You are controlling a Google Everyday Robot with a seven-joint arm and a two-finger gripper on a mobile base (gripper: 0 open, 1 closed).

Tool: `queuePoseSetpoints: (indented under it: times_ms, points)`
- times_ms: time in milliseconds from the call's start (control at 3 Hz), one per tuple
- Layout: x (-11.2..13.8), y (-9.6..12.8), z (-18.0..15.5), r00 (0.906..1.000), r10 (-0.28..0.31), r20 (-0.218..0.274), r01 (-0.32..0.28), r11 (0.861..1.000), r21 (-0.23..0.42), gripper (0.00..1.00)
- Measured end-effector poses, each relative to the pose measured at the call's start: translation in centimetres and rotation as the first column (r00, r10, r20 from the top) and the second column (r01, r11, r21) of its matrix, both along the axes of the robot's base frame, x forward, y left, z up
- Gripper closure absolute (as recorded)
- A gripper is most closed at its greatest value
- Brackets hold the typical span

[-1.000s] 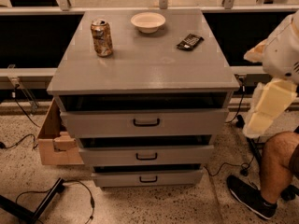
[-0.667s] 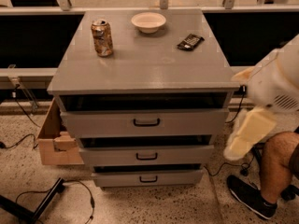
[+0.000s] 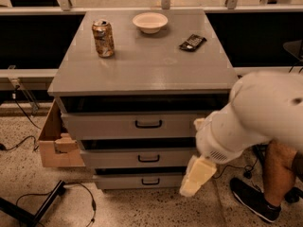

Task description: Open bottom drawer

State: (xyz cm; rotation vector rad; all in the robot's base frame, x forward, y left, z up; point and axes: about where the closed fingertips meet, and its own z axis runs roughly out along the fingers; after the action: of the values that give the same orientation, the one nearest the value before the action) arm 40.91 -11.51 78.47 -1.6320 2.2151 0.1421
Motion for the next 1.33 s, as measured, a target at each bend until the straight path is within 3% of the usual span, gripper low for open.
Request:
queuePoseSetpoints:
  times_ms: [333, 667, 1000, 1333]
  points:
    - [0.0, 3.1, -7.0, 0.9993, 0.022, -0.032, -0.024, 0.999, -0.045, 0.00]
    - [-0.8, 5.1, -13.2, 0.9954, 0.015, -0.094, -0.023, 0.996, -0.085, 0.00]
    - [-0.8, 5.1, -13.2, 0.9955, 0.016, -0.094, -0.024, 0.996, -0.085, 0.00]
    - [0.0, 5.2, -16.8, 0.9909, 0.009, -0.134, -0.026, 0.992, -0.126, 0.00]
